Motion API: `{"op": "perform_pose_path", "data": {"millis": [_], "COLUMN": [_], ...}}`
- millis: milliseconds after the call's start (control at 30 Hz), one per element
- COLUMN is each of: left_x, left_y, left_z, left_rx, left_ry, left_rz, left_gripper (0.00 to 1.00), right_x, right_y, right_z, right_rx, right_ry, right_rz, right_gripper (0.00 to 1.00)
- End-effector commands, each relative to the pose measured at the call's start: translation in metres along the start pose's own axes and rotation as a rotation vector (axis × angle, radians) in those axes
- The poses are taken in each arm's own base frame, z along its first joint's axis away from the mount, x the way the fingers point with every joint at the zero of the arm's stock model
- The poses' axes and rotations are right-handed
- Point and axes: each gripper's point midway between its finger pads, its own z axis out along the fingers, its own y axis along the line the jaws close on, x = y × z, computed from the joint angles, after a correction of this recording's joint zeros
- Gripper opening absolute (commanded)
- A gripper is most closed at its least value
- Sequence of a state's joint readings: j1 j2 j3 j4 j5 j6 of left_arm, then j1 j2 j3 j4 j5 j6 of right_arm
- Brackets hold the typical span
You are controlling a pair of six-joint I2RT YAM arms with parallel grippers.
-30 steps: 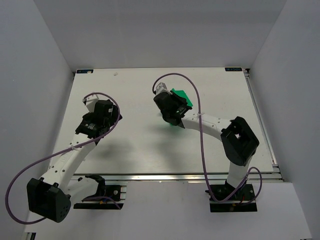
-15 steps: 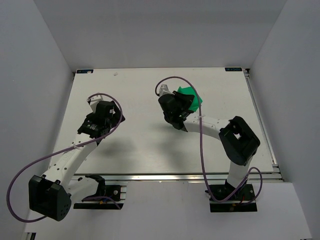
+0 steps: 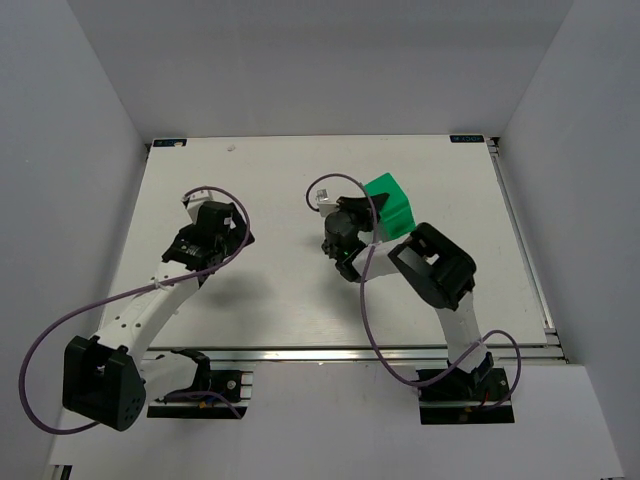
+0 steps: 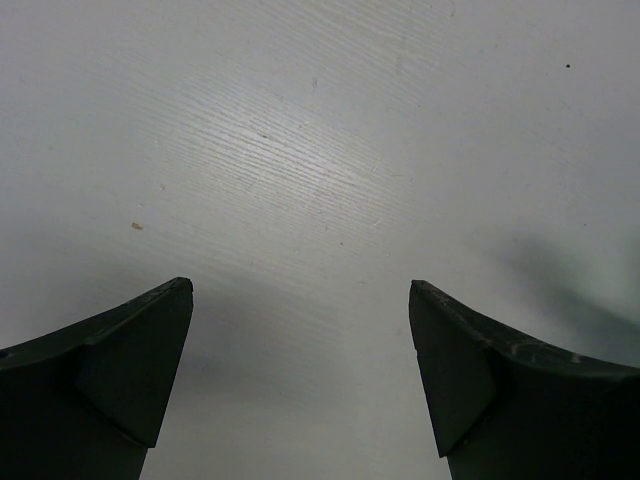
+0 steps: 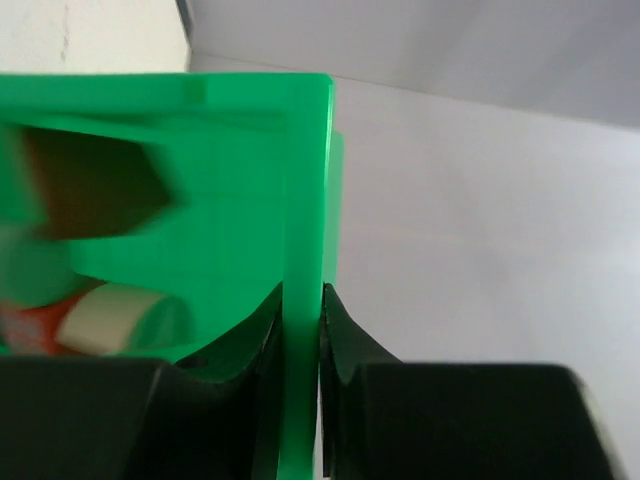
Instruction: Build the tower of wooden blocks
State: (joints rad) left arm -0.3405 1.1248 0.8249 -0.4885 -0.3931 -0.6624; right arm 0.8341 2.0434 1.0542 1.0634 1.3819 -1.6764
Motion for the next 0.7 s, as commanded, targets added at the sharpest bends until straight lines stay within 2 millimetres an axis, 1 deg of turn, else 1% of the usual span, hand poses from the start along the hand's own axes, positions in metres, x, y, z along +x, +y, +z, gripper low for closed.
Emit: {"op": "perform_pose_path", "data": {"millis": [0, 33, 67, 167, 400, 500, 533, 633, 667], "left_x": [0.003, 0.004, 0.005, 0.006, 0.005, 0.006, 0.005, 0.006, 0.006], "left_y": [-0.007, -0.008, -0.008, -0.006, -0.013, -0.014, -0.015, -0.020, -0.021], "left_z": [0.004, 0.004, 0.005, 0.007, 0.007, 0.009, 0.008, 0.008, 0.007], "left_rx": [0.031, 0.035, 0.035, 0.024, 0.052, 0.052, 0.057, 0.081, 0.090], "left_ry": [0.014, 0.018, 0.023, 0.028, 0.031, 0.039, 0.037, 0.040, 0.044], "left_rz": [0.011, 0.014, 0.017, 0.021, 0.026, 0.035, 0.037, 0.045, 0.053], "left_gripper": [0.98, 0.98, 0.98, 0.98, 0.98, 0.98, 0.98, 0.98, 0.98], "right_x": [0.030, 0.027, 0.026, 0.022, 0.025, 0.028, 0.029, 0.029, 0.027], "right_y": [-0.041, -0.032, -0.028, -0.027, -0.034, -0.043, -0.050, -0.080, -0.098], "right_z": [-0.012, -0.011, -0.012, -0.014, -0.013, -0.012, -0.011, -0.006, -0.005], "right_rx": [0.135, 0.127, 0.113, 0.111, 0.084, 0.077, 0.079, 0.100, 0.116], "right_ry": [0.107, 0.109, 0.122, 0.119, 0.165, 0.187, 0.191, 0.202, 0.201], "right_rz": [0.217, 0.195, 0.194, 0.203, 0.291, 0.330, 0.350, 0.434, 0.487], "right_gripper": [0.00, 0.00, 0.00, 0.00, 0.00, 0.00, 0.00, 0.00, 0.00]}}
